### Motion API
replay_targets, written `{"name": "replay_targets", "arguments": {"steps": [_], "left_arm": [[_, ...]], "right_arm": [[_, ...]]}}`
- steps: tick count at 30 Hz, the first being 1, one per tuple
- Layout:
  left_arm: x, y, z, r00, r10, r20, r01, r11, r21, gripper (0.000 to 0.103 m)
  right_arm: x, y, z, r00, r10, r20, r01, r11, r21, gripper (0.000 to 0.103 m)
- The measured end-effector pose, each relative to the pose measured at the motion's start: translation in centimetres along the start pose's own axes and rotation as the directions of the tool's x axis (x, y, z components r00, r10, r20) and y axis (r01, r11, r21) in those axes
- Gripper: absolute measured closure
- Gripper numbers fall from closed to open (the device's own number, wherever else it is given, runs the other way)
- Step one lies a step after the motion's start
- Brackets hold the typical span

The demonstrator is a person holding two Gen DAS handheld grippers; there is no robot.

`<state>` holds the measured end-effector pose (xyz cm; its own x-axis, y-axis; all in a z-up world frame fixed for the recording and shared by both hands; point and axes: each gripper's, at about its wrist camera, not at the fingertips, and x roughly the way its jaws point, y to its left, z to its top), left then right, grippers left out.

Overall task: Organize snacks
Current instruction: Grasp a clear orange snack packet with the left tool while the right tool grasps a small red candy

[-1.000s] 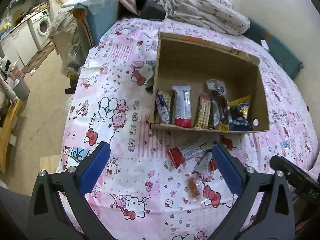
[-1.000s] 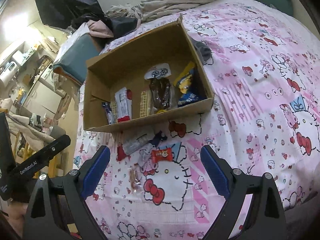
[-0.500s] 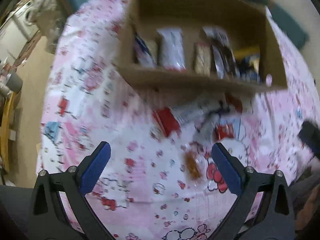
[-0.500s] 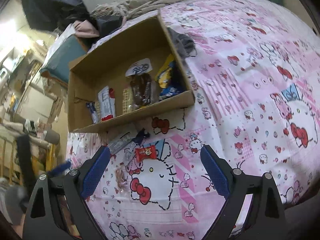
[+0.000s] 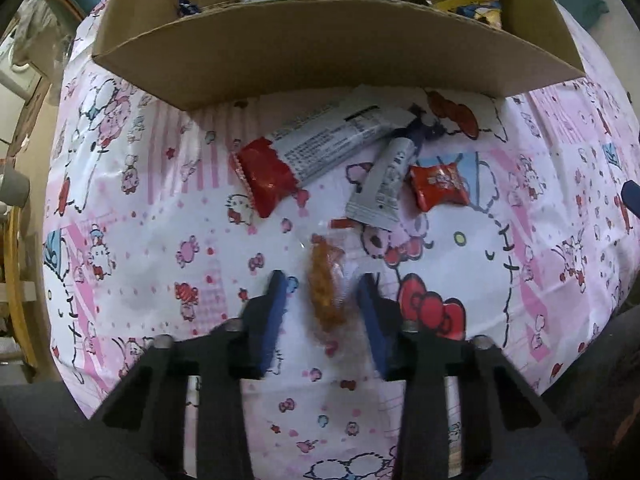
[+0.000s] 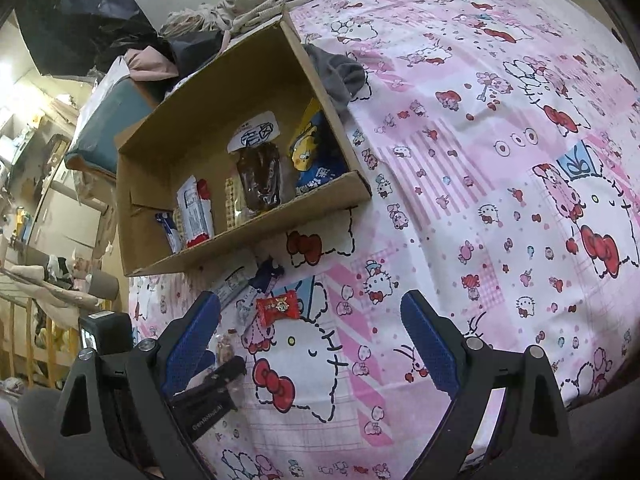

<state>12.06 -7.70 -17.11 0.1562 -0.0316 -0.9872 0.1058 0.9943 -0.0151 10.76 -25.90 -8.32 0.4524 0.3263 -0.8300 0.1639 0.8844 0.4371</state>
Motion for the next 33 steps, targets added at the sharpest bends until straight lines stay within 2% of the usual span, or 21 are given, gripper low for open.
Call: {"name": "replay_targets", "arguments": {"steps": [8, 15, 21, 23, 24, 26, 33], "left_arm": [[-1.6, 1.6, -0.7, 1.000, -0.010, 0.004, 0.010, 1.000, -0.028, 0.088], [-6.5, 4.1, -2.2, 0.994, 0.011, 0.108, -0.005, 0.998, -0.056, 0.088], [-10.6, 6.7, -1.3, 0.982, 0.025, 0.188, -0.005, 0.994, -0.108, 0.088], [-12.0, 7.5, -1.3, 0.974, 0.044, 0.222, -0.019, 0.993, -0.113, 0.088], [-12.6, 7.8, -1.4, 0.969, 0.062, 0.241, -0.036, 0.993, -0.111, 0.088], [-12.7, 8.3, -1.3, 0.962, 0.080, 0.262, -0.049, 0.991, -0.124, 0.088], [-11.2, 9.0, -0.9, 0.976, 0.035, 0.217, 0.009, 0.981, -0.196, 0.088]], "right_arm": [[-0.1, 0.5, -0.2, 1.000, 0.002, 0.006, -0.001, 1.000, -0.019, 0.009], [0.1, 0.7, -0.4, 1.000, 0.017, -0.011, -0.017, 1.000, -0.010, 0.009], [1.0, 1.0, -0.3, 0.998, 0.029, -0.048, -0.029, 1.000, -0.007, 0.009], [1.6, 1.0, -0.2, 0.997, 0.027, -0.078, -0.027, 1.000, -0.002, 0.016], [1.9, 1.1, -0.2, 0.996, 0.024, -0.090, -0.024, 1.000, -0.006, 0.026], [2.9, 1.7, -0.1, 0.992, 0.007, -0.126, -0.011, 0.999, -0.033, 0.030], [7.8, 4.0, -0.5, 0.972, -0.070, -0.222, 0.037, 0.988, -0.151, 0.042]]}}
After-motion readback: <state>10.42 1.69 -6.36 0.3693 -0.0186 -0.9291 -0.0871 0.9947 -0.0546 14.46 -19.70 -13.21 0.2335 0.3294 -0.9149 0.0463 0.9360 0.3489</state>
